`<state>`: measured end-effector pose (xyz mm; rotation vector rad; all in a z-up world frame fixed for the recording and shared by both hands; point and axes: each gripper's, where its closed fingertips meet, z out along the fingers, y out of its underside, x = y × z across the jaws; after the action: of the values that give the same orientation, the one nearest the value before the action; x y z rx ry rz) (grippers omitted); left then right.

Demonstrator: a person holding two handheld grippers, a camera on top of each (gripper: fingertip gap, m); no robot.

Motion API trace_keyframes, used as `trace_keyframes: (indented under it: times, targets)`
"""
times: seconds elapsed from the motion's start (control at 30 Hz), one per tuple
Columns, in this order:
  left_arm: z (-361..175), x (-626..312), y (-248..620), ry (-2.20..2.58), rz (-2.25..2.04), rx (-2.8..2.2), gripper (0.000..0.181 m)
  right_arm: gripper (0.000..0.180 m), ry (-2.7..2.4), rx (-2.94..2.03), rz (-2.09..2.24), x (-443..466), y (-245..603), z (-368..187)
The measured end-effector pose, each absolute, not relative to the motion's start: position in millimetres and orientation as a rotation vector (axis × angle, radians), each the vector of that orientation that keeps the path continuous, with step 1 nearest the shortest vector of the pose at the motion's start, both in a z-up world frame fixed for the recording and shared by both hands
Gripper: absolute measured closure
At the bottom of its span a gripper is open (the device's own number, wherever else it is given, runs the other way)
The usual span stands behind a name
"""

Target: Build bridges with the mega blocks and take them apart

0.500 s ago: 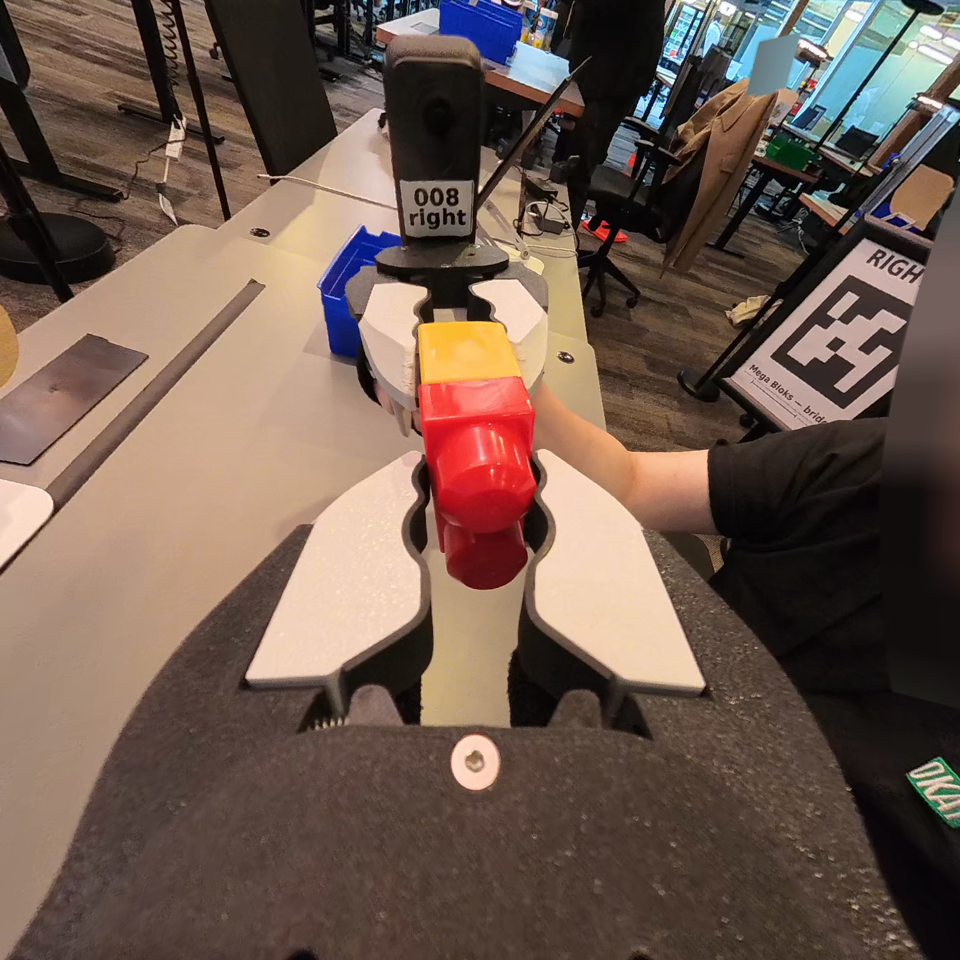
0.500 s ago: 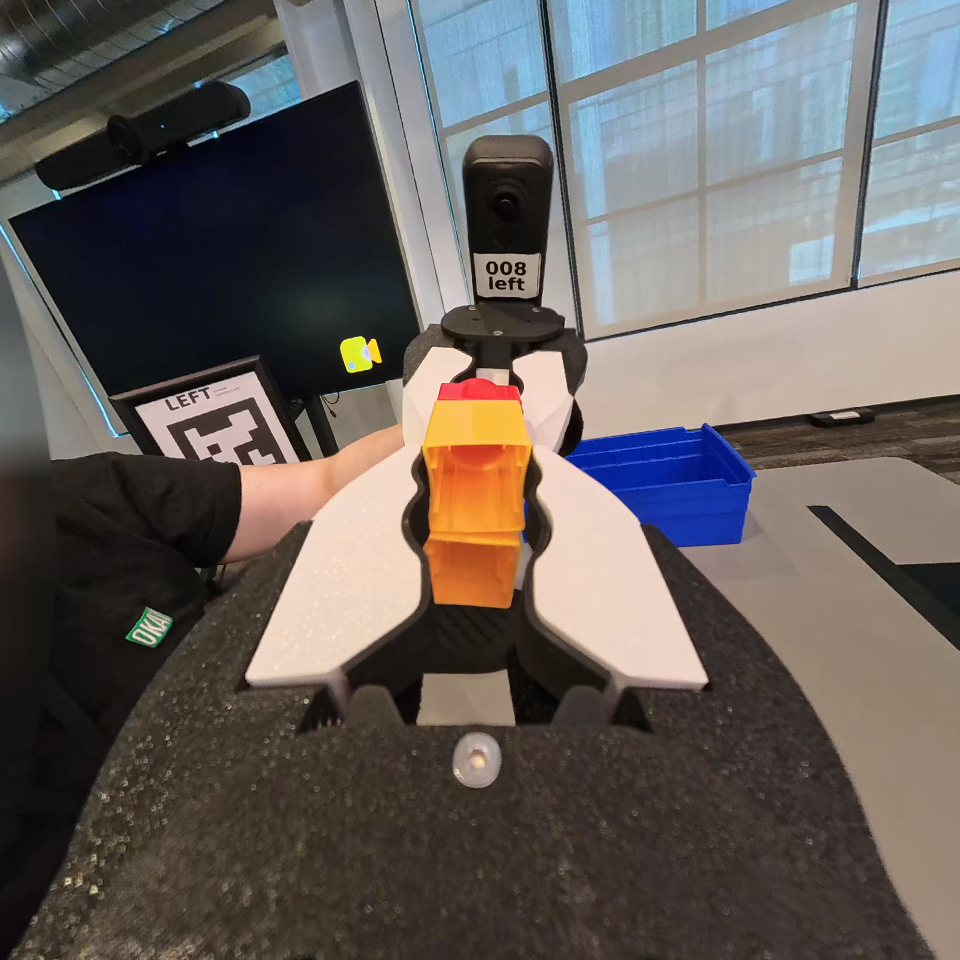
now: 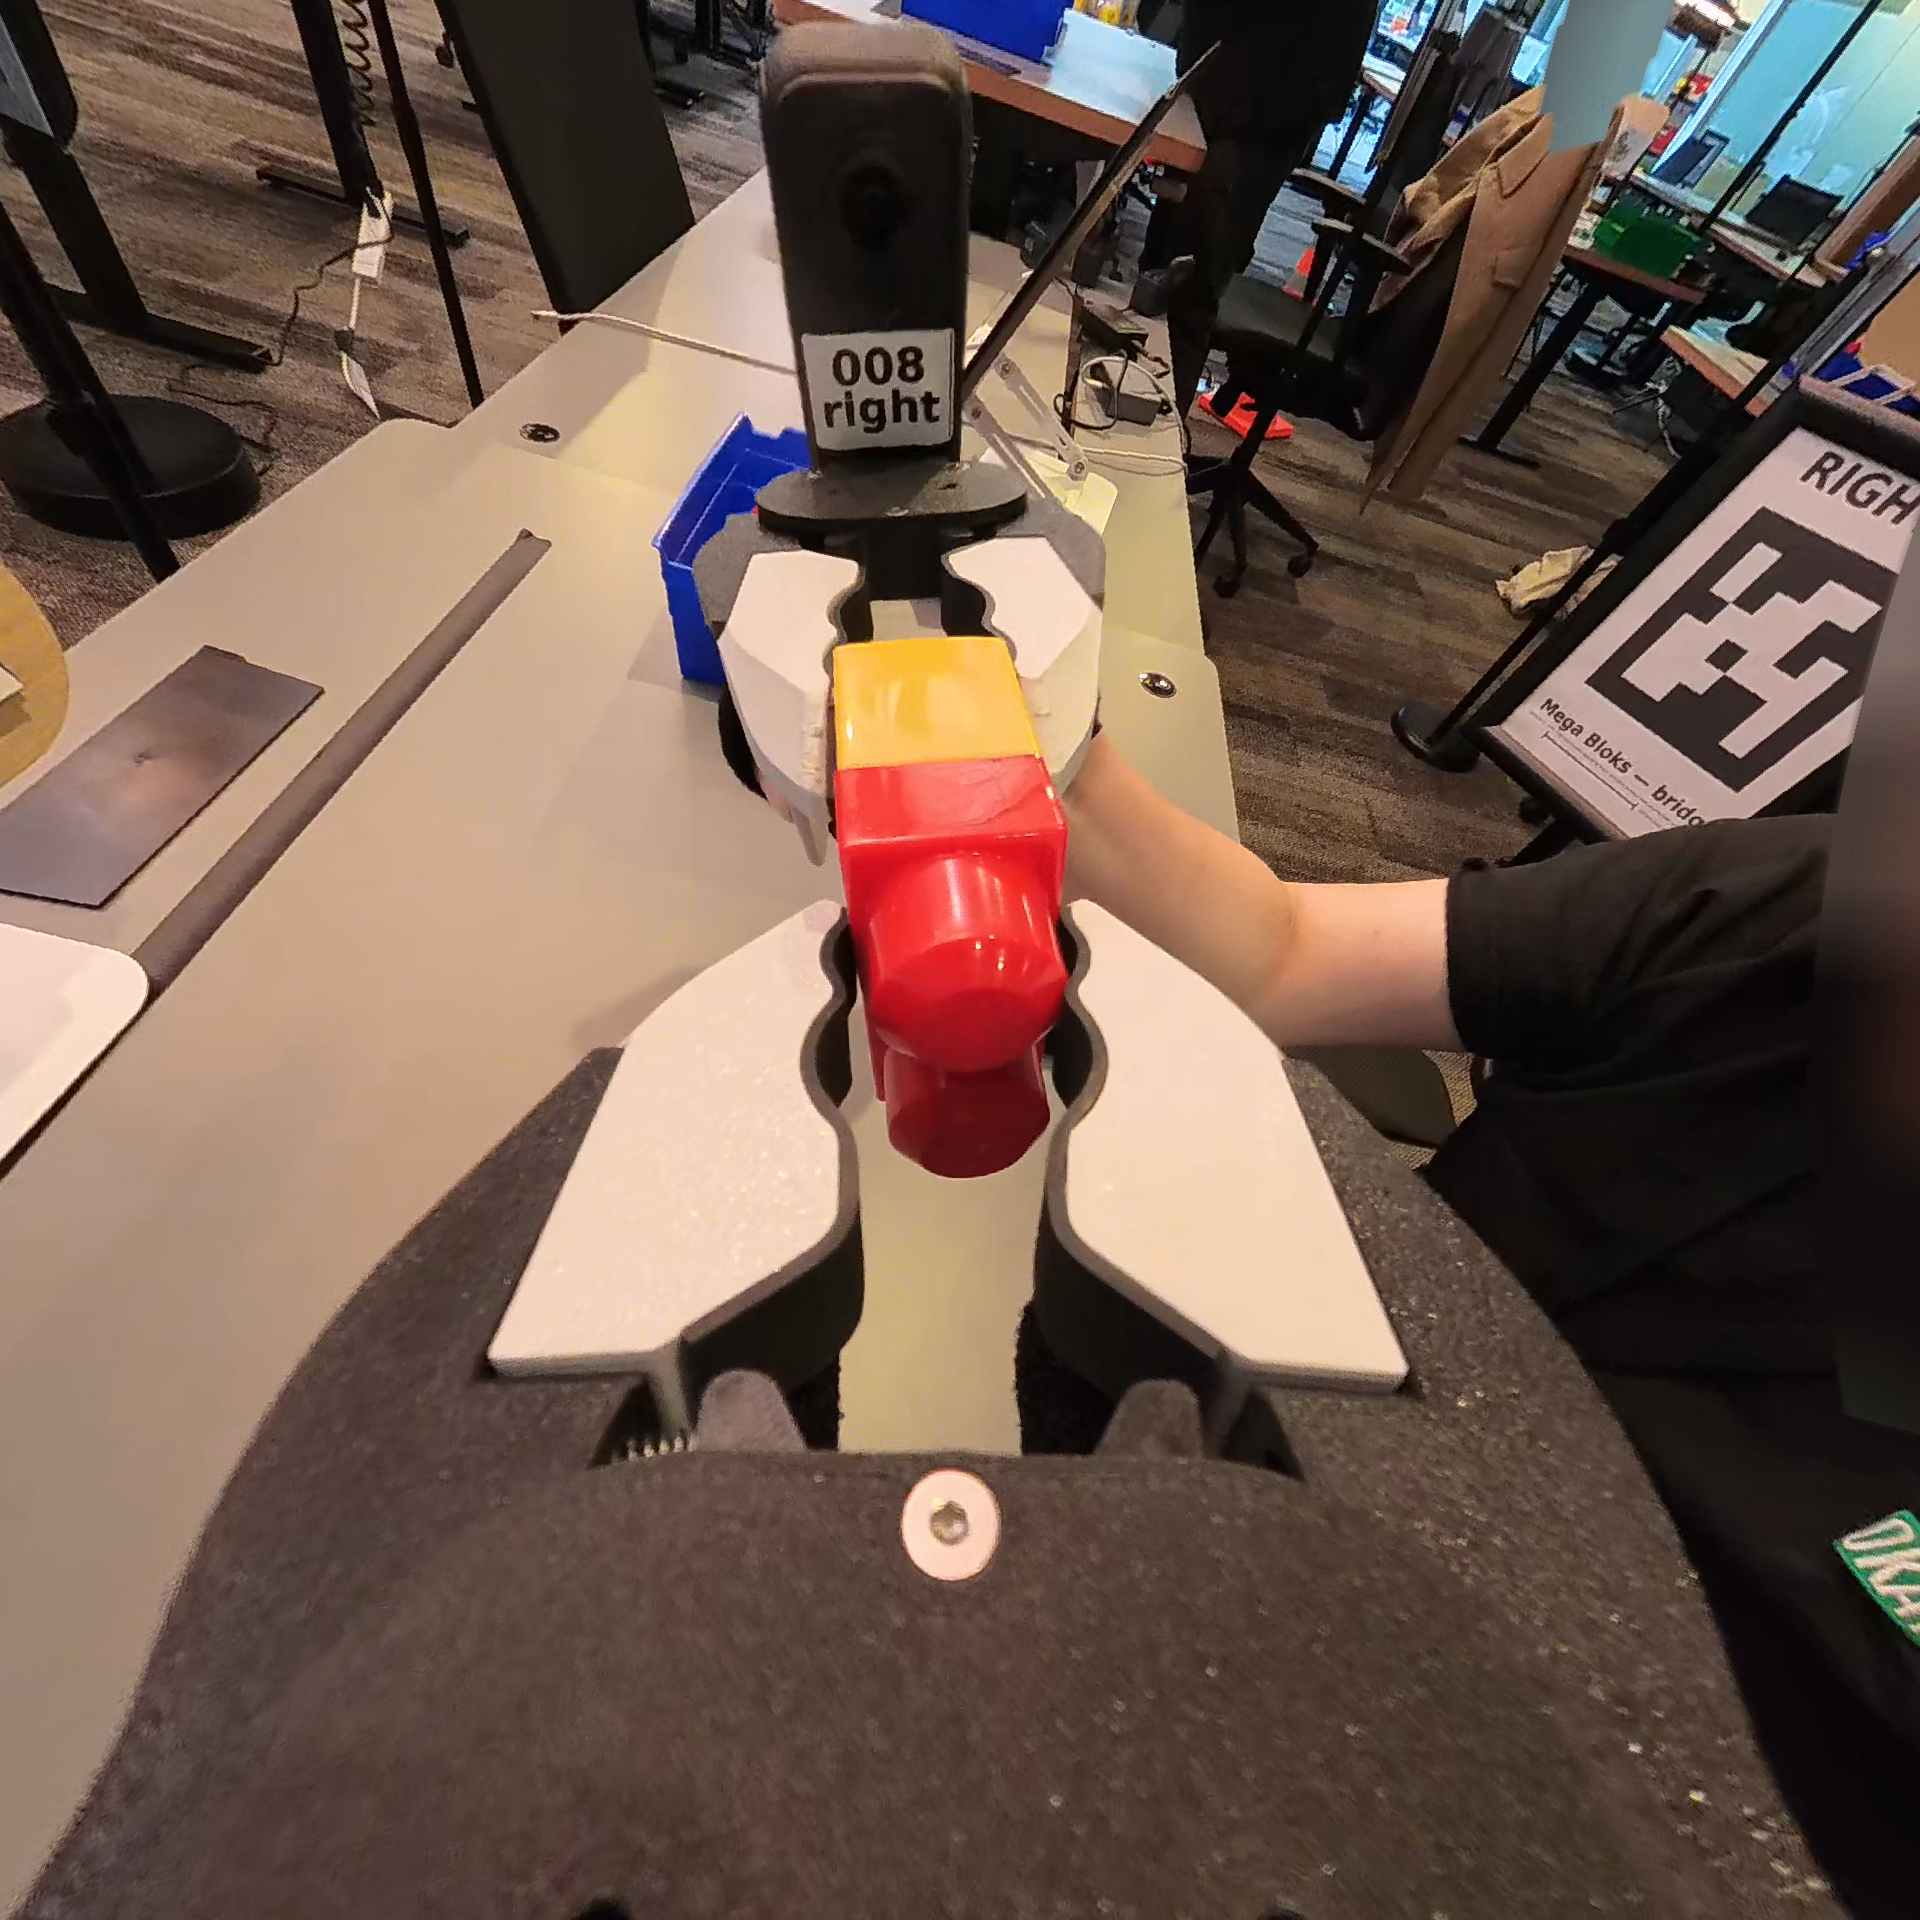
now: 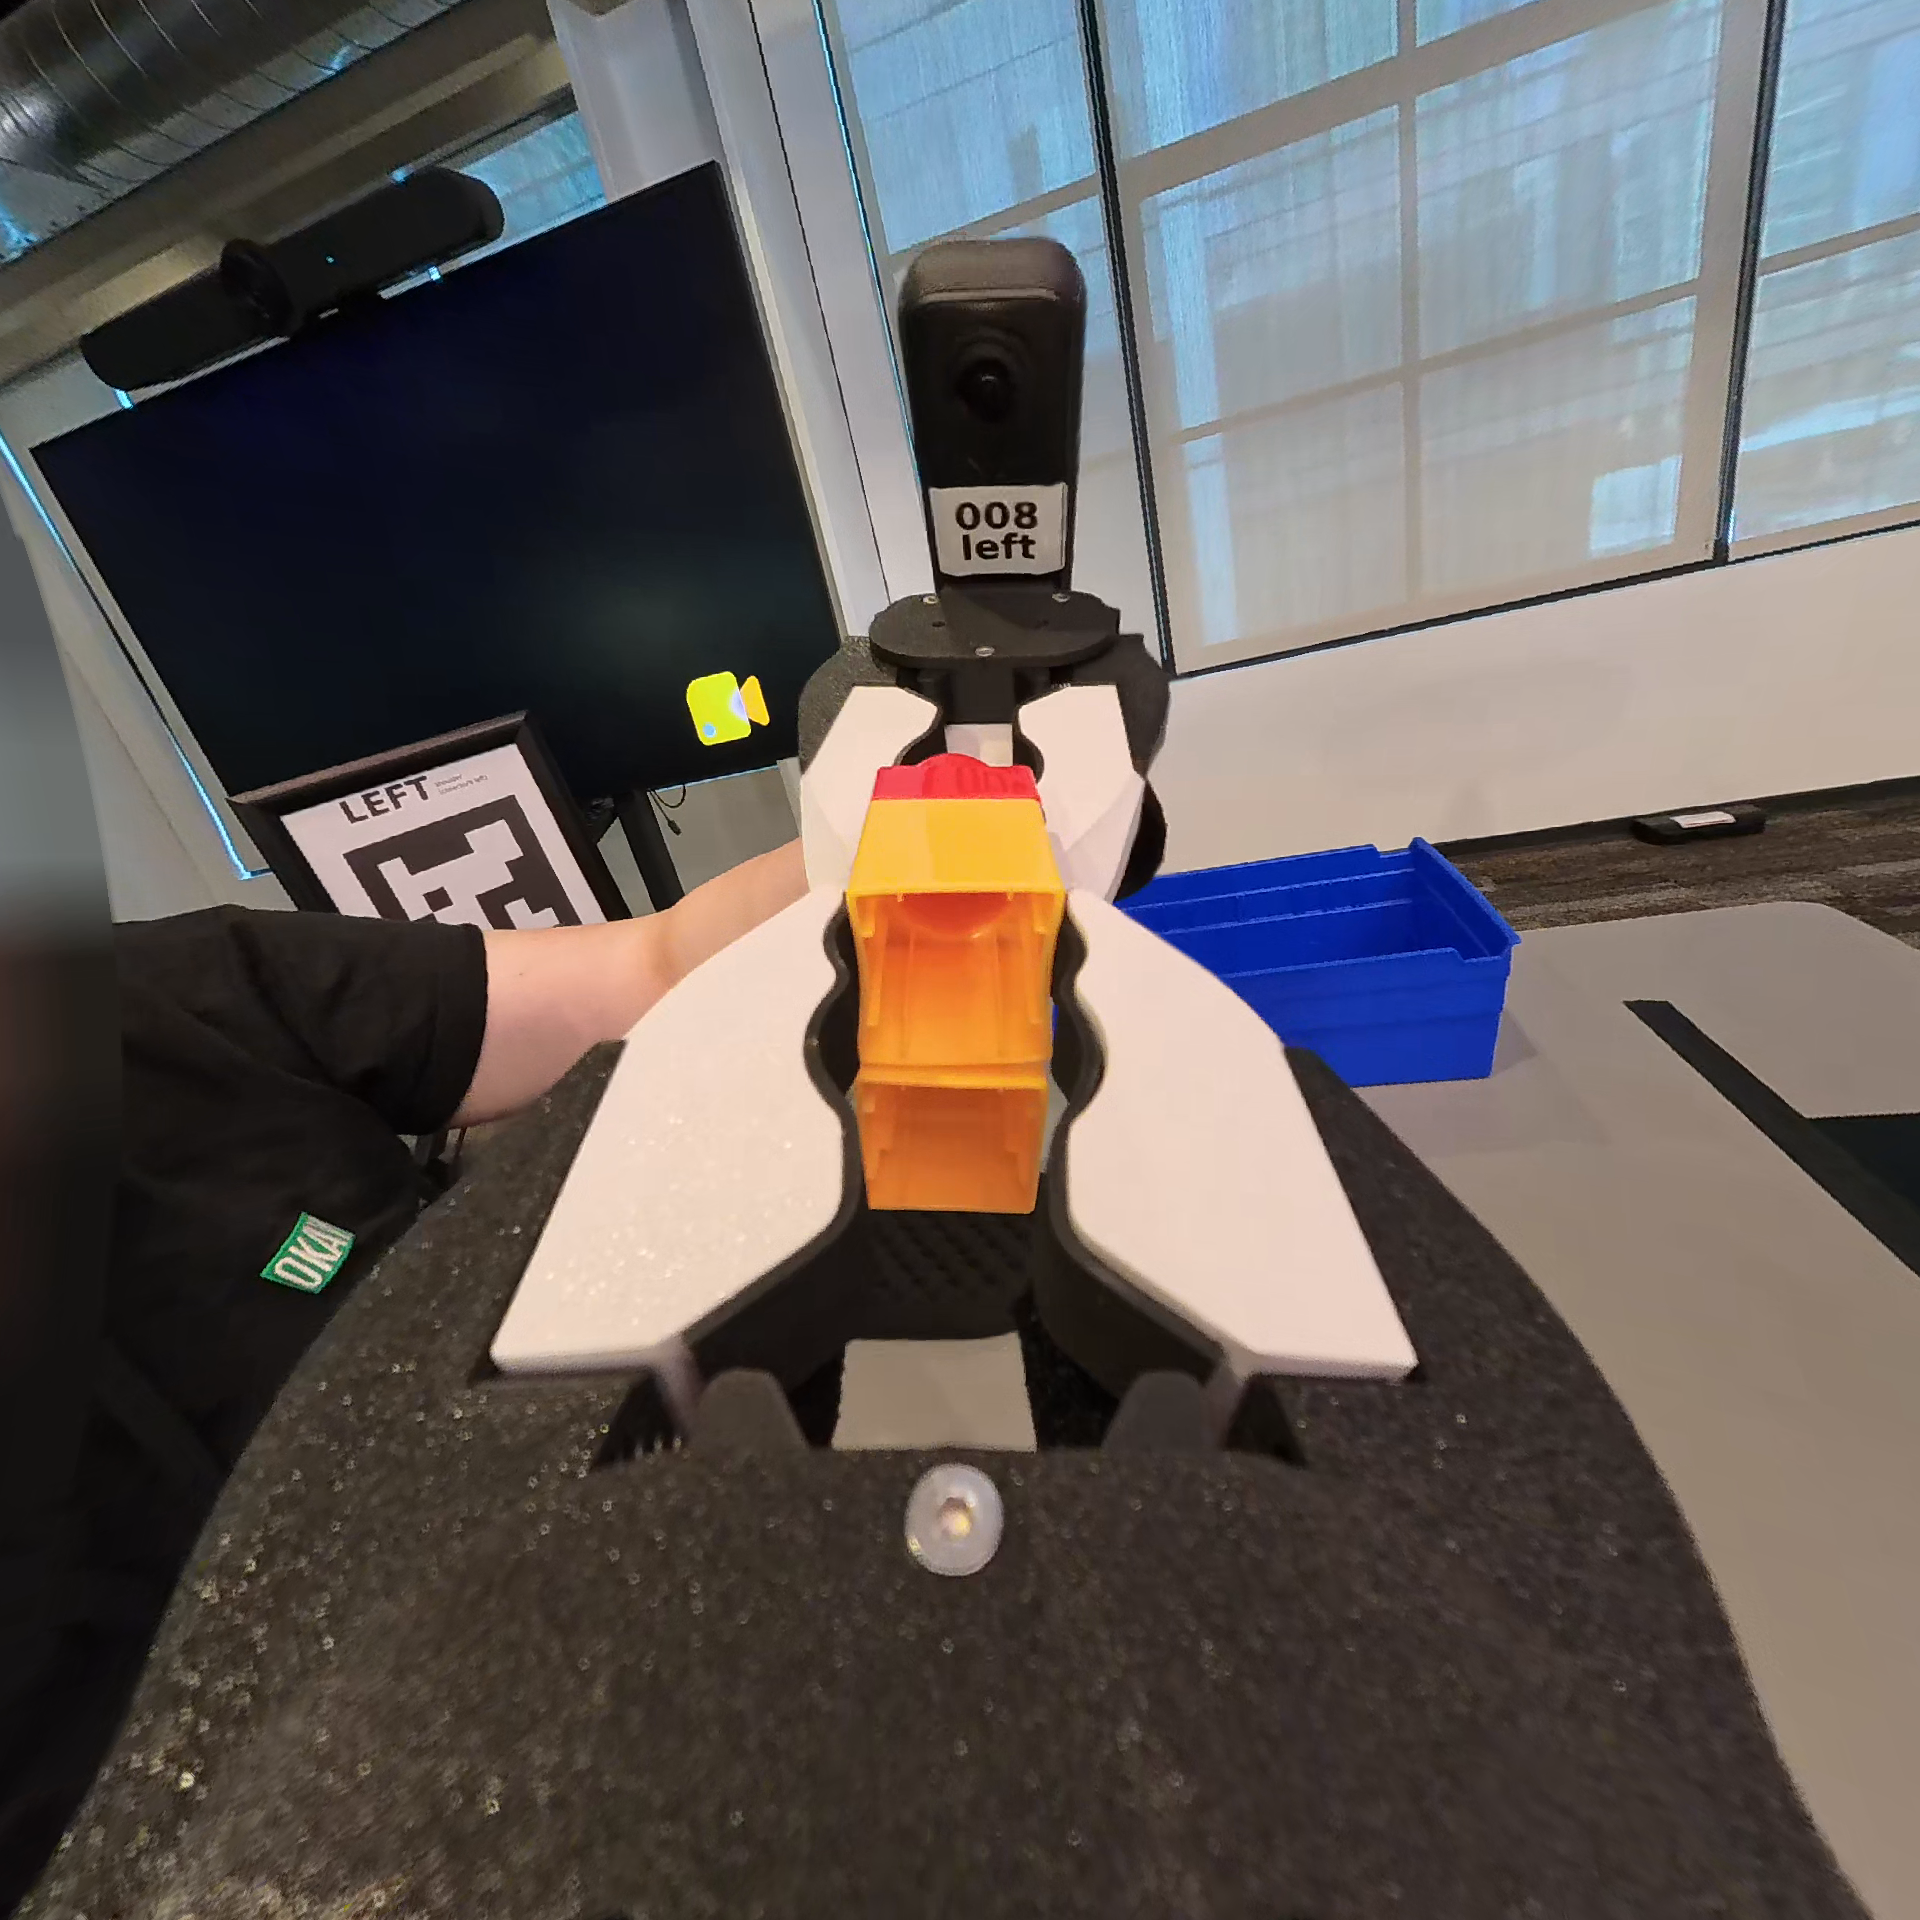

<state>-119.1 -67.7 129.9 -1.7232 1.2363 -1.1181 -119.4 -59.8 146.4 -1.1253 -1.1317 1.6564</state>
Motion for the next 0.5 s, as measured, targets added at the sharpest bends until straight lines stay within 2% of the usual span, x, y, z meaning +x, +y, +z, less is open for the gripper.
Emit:
trace_keyframes:
  times: [0.3, 0.33, 0.4, 0.5]
  targets:
    - [141.3, -108.8, -63.8, 1.13, -1.252, -1.681, 0.145, 0.144, -1.02, -1.047, 1.738, -110.6, -54.9, 163.2]
    - [141.2, -108.9, -63.3, 1.119, -1.27, -1.68, 0.145, 0.142, -1.012, -1.05, 1.731, -110.8, -53.2, 162.9]
    - [143.3, -111.1, -62.5, 1.091, -1.302, -1.662, 0.145, 0.125, -0.998, -1.098, 1.653, -111.5, -44.7, 158.8]
    - [151.6, -121.4, -55.5, 1.028, -1.299, -1.633, 0.145, 0.122, -0.995, -1.089, 1.568, -105.1, -39.5, 158.5]
